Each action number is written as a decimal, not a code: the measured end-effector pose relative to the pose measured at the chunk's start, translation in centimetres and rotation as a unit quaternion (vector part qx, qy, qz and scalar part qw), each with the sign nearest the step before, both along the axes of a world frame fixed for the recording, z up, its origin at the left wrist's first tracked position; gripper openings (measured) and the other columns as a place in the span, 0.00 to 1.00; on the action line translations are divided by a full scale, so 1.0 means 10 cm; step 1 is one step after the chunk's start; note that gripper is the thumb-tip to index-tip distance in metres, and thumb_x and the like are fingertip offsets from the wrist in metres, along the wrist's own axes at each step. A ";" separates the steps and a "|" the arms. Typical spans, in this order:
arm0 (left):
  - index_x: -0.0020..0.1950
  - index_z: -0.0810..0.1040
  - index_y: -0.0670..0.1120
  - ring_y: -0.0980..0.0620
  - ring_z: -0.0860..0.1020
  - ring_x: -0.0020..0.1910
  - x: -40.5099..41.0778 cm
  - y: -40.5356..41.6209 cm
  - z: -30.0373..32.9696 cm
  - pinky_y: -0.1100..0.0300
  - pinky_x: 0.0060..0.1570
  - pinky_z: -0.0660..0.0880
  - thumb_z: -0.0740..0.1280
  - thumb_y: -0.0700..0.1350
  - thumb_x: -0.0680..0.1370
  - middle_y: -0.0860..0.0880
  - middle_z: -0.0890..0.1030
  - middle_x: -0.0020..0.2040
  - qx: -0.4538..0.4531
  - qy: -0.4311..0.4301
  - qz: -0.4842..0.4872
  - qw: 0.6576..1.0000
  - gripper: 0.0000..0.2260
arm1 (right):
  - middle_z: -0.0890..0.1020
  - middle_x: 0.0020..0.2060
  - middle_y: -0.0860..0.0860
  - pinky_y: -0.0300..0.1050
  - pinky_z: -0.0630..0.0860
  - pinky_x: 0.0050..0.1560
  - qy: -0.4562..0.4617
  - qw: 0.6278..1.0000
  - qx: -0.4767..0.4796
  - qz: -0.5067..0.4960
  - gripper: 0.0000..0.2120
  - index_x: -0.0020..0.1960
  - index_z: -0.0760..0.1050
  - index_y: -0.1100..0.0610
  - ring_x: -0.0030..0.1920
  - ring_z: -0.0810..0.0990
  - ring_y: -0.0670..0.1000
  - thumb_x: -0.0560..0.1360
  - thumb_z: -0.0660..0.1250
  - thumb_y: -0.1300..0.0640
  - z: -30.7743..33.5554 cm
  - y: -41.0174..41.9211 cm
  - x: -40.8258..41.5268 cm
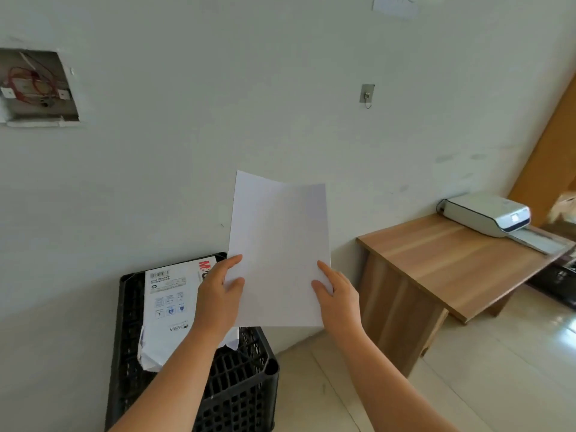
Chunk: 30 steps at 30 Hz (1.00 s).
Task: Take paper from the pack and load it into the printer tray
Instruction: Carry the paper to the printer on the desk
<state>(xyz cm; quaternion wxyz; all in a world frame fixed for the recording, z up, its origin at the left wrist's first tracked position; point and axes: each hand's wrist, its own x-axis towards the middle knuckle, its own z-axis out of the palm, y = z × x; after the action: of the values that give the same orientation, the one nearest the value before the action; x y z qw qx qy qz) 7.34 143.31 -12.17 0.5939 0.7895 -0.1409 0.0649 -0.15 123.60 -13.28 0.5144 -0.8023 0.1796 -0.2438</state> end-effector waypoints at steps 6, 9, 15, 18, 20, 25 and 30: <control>0.65 0.74 0.56 0.58 0.70 0.62 0.08 -0.79 0.09 0.59 0.65 0.68 0.66 0.40 0.78 0.55 0.73 0.62 -0.017 0.025 -0.078 0.996 0.18 | 0.77 0.53 0.42 0.36 0.77 0.48 -0.019 0.996 0.070 -0.058 0.18 0.67 0.72 0.45 0.49 0.77 0.44 0.79 0.65 0.56 0.12 -0.82 -0.19; 0.63 0.74 0.58 0.71 0.72 0.45 0.04 -1.32 0.19 0.78 0.45 0.68 0.67 0.40 0.77 0.57 0.74 0.51 -0.031 0.035 -0.108 0.993 0.18 | 0.77 0.54 0.42 0.31 0.75 0.42 -0.045 0.991 0.097 -0.083 0.18 0.66 0.74 0.46 0.48 0.78 0.42 0.78 0.66 0.58 0.23 -1.33 -0.35; 0.60 0.77 0.56 0.70 0.77 0.46 -0.12 -2.47 0.33 0.76 0.39 0.72 0.68 0.37 0.75 0.57 0.79 0.53 -0.070 0.039 -0.157 0.984 0.18 | 0.79 0.56 0.47 0.39 0.79 0.49 -0.075 0.980 0.138 -0.126 0.18 0.66 0.75 0.48 0.49 0.79 0.47 0.77 0.67 0.60 0.32 -2.37 -0.70; 0.59 0.77 0.57 0.62 0.80 0.49 -0.24 -3.01 0.34 0.71 0.44 0.74 0.68 0.37 0.75 0.53 0.80 0.56 -0.077 0.038 -0.194 0.977 0.18 | 0.79 0.55 0.46 0.39 0.80 0.47 -0.094 0.972 0.153 -0.150 0.18 0.65 0.76 0.48 0.49 0.80 0.47 0.77 0.67 0.60 0.30 -2.87 -0.88; 0.60 0.77 0.57 0.56 0.80 0.52 -0.32 -3.37 0.34 0.68 0.46 0.75 0.68 0.37 0.75 0.51 0.80 0.57 -0.073 0.032 -0.210 0.974 0.18 | 0.79 0.53 0.43 0.41 0.80 0.48 -0.102 0.968 0.156 -0.168 0.18 0.65 0.76 0.47 0.49 0.80 0.48 0.77 0.67 0.60 0.28 -3.19 -1.00; 0.62 0.76 0.54 0.53 0.78 0.56 -0.47 -4.19 0.33 0.62 0.55 0.76 0.68 0.36 0.76 0.50 0.79 0.60 -0.066 0.029 -0.244 0.967 0.18 | 0.78 0.56 0.45 0.50 0.80 0.54 -0.116 0.958 0.168 -0.203 0.17 0.64 0.75 0.46 0.52 0.79 0.51 0.78 0.67 0.60 0.24 -3.88 -1.25; 0.60 0.77 0.55 0.50 0.77 0.59 -0.42 -5.04 0.31 0.50 0.64 0.72 0.69 0.36 0.75 0.48 0.78 0.62 -0.060 0.025 -0.278 0.958 0.18 | 0.77 0.58 0.48 0.46 0.80 0.52 -0.117 0.951 0.152 -0.240 0.19 0.66 0.74 0.48 0.52 0.79 0.50 0.77 0.67 0.60 0.17 -4.61 -1.34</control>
<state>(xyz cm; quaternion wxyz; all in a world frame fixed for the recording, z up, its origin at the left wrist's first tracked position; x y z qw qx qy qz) 3.11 92.88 -9.11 0.6383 0.6834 -0.3355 -0.1141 -13.52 77.55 -11.54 0.5741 -0.6133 0.3405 -0.4224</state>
